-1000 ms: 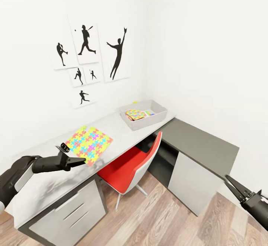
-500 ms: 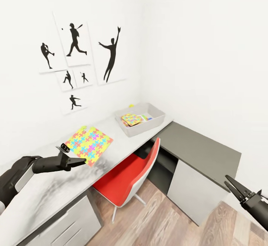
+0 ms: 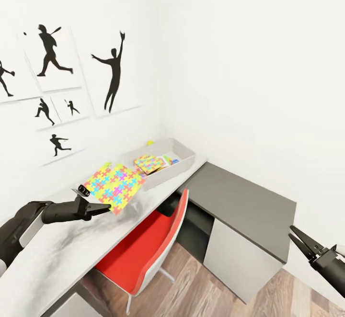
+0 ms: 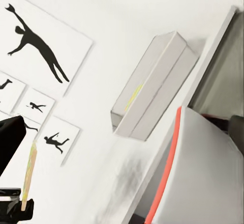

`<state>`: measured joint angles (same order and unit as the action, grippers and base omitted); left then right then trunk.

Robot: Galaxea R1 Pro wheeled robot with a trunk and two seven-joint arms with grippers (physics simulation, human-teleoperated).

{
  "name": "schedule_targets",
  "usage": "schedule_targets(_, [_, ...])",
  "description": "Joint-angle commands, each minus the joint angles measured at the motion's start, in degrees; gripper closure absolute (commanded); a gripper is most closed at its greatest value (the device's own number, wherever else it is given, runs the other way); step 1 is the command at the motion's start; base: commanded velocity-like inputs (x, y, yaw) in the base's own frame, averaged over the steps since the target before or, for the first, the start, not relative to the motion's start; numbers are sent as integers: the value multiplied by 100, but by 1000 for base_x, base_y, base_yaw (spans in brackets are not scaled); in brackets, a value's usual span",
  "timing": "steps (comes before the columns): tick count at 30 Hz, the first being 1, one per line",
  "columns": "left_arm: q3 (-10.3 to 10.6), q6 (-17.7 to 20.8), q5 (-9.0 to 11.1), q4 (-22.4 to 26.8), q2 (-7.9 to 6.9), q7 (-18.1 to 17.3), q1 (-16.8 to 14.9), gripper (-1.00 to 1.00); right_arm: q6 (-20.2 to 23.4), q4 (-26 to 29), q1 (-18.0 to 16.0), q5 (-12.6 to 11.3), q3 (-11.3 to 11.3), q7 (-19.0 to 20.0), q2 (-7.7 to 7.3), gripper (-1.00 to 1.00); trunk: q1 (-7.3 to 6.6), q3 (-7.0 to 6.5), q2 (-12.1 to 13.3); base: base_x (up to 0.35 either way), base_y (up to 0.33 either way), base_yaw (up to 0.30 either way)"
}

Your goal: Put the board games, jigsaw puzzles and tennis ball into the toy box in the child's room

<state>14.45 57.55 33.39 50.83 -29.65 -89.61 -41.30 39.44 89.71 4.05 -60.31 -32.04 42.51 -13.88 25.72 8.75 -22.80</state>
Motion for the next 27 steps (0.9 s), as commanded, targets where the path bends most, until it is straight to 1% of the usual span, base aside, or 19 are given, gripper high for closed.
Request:
schedule_targets(1, [23,57,10,-3,-6,-29,-9,100,37,2,0,-34,-4,-6,-1,-100,6,11,-12,278,-228,-277])
schedule_targets(4, [23,55,10,-3,-6,-30,-9,100,33,7,0,-34,16,-6,4,-100,6,11,-12,274,-234,-257])
schedule_targets(6, [23,54,10,-3,-6,-31,-9,100,30,9,0,-34,20,-6,4,-100,6,11,-12,272,-236,-119])
schedule_targets(17, [23,54,10,-3,1,-25,-9,100,28,20,0,-33,24,-6,1,-100,6,11,-12,288,-192,-13])
schedule_targets(20, [23,54,10,-3,3,-23,-9,100,28,20,0,-33,25,-6,0,-100,6,11,-12,288,-212,40])
schedule_targets(27, [23,54,11,-3,-3,-29,-9,100,32,20,0,-34,23,6,-1,-100,6,11,-12,285,-220,157])
